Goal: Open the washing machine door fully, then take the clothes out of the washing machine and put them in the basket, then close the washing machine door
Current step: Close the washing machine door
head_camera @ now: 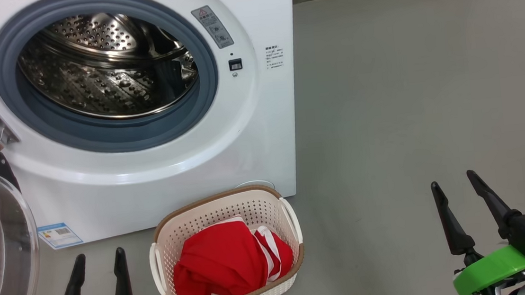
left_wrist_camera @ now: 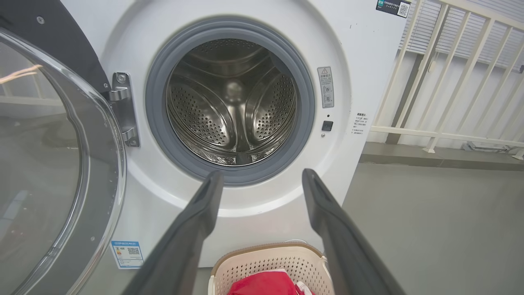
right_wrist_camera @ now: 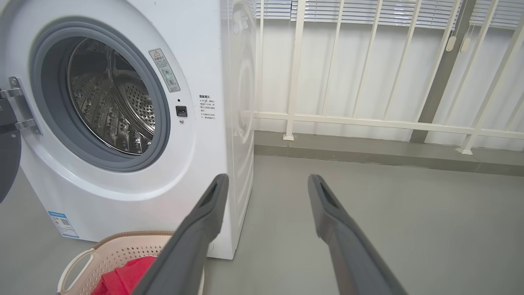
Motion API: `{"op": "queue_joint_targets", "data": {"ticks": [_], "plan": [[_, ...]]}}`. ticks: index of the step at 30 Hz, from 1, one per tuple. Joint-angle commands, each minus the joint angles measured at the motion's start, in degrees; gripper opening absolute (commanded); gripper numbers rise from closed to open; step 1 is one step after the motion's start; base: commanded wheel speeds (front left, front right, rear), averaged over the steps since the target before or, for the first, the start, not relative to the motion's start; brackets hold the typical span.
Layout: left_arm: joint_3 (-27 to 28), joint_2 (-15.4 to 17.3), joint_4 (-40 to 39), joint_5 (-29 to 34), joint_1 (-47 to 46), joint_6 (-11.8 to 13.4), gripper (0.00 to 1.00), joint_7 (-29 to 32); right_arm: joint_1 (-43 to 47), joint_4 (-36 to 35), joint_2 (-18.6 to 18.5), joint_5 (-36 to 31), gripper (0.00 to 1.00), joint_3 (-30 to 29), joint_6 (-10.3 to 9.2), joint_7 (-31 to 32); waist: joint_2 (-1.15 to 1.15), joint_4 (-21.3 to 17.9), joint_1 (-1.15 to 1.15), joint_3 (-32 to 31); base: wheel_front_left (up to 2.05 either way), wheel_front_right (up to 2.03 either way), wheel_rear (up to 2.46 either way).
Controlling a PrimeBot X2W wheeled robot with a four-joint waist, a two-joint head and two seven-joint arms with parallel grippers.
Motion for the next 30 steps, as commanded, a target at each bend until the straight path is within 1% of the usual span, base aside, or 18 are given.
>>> {"op": "queue_joint_targets", "data": {"ticks": [1, 9, 15, 22, 23, 24, 30], "plan": [[1.99, 0.47, -1.93, -0.25, -1.14, 0.50, 1.00, -0.70, -2.97, -1.16, -0.86, 0.33, 1.00, 1.47, 0.02, -0.37, 0.00, 0.08, 0.00, 0.01, 0.00, 0.00, 0.00], [2.07, 0.46, -1.70, -0.40, -1.24, 1.62, 1.00, -0.70, -2.97, -1.08, -0.97, -0.11, 1.00, 1.55, 0.02, -0.37, 0.00, 1.19, 0.00, -0.17, 0.00, 0.00, 0.00], [2.56, 0.46, -1.06, 0.03, -1.74, 2.05, 1.00, -0.70, -2.72, -0.86, -0.80, -0.17, 1.00, 1.78, 0.02, -0.37, 0.00, 3.54, 0.00, -0.66, 0.00, 0.00, 0.00], [2.94, 0.46, -1.27, -0.35, -1.56, 2.25, 1.00, -0.70, -2.50, -1.00, -0.46, 0.15, 1.00, 2.64, 0.02, -0.37, 0.00, 8.30, 0.00, -1.36, 0.00, 0.00, 0.00], [3.15, 0.46, -1.38, -0.02, -1.39, 2.22, 1.00, -0.70, -2.50, -1.03, -0.47, 0.19, 1.00, 2.87, 0.02, -0.37, 0.00, 9.89, 0.00, -1.54, 0.00, 0.00, 0.00], [3.15, 0.46, -1.38, -0.02, -1.39, 2.22, 1.00, -0.70, -2.50, -1.03, -0.47, 0.19, 1.00, 2.87, 0.02, -0.37, 0.00, 9.89, 0.00, -1.54, 0.00, 0.00, 0.00], [4.03, 0.46, -1.59, 0.58, -1.01, 2.18, 1.00, -0.70, -2.72, -1.10, -0.37, 0.36, 1.00, 3.28, 0.02, -0.37, 0.00, 14.50, 0.00, -1.93, 0.00, 0.00, 0.00]]}}
